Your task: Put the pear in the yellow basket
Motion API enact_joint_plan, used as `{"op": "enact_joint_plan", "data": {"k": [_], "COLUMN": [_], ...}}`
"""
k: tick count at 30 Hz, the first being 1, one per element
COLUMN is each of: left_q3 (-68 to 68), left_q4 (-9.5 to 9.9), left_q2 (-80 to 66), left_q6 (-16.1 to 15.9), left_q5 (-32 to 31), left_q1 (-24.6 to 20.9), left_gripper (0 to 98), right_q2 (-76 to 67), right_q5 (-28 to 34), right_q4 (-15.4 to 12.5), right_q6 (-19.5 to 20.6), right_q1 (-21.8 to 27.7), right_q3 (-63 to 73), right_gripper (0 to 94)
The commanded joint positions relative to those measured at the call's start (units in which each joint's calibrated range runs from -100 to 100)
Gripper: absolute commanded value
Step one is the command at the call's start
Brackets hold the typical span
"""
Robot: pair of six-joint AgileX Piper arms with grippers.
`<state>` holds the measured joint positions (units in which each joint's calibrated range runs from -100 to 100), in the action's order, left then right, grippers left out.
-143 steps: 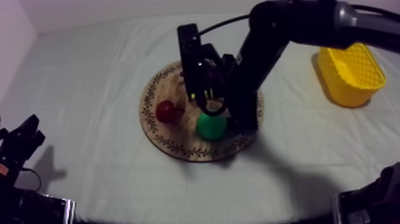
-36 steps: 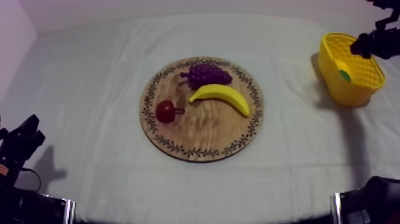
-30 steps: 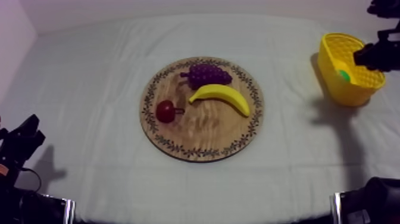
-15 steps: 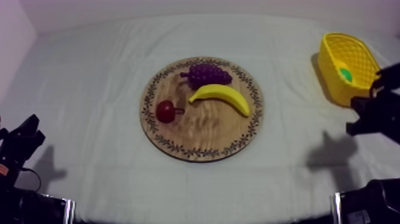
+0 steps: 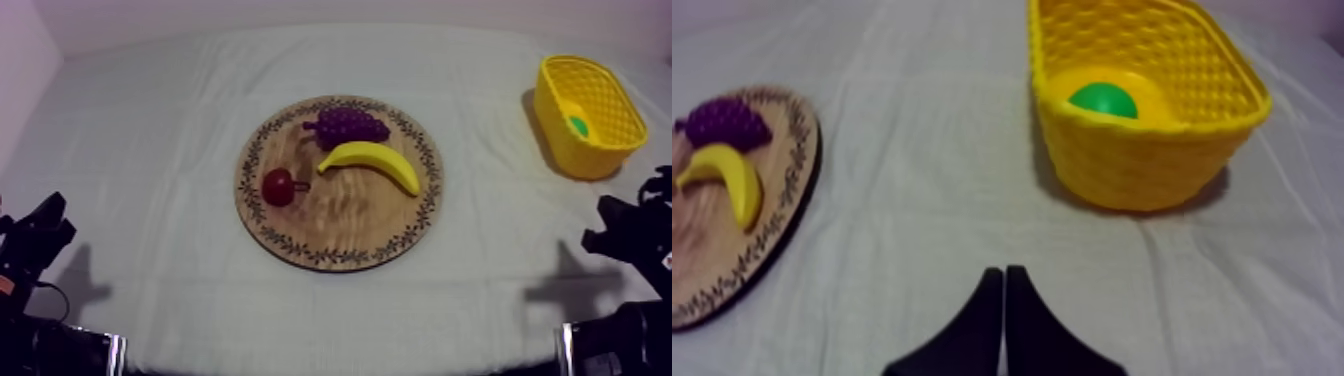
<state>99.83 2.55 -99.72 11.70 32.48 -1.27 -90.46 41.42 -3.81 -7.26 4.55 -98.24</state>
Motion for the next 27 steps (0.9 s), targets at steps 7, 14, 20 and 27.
{"op": "enact_joint_plan", "data": {"k": [7, 14, 20, 27], "left_q3": [-0.05, -0.05, -0.05, -0.05], "left_q4": [0.01, 0.01, 0.01, 0.01], "left_q2": [-0.02, -0.02, -0.02, -0.02], "left_q6": [0.00, 0.03, 0.00, 0.00], "left_q5": [0.01, 0.01, 0.01, 0.01], "left_q1": [0.00, 0.00, 0.00, 0.00], "left_gripper": [0.1, 0.1, 0.1, 0.1], "right_q2": [-5.01, -5.27, -5.29, -5.30], "right_q5": [-2.70, -3.89, -3.99, -4.00], "right_q4": [2.66, 2.66, 2.66, 2.66], "right_q6": [4.63, -4.71, -5.58, -5.08], "right_q1": [0.04, 0.05, 0.05, 0.05], "right_q3": [-1.23, -1.51, -1.54, -1.54], "right_gripper": [0.5, 0.5, 0.5, 0.5]}}
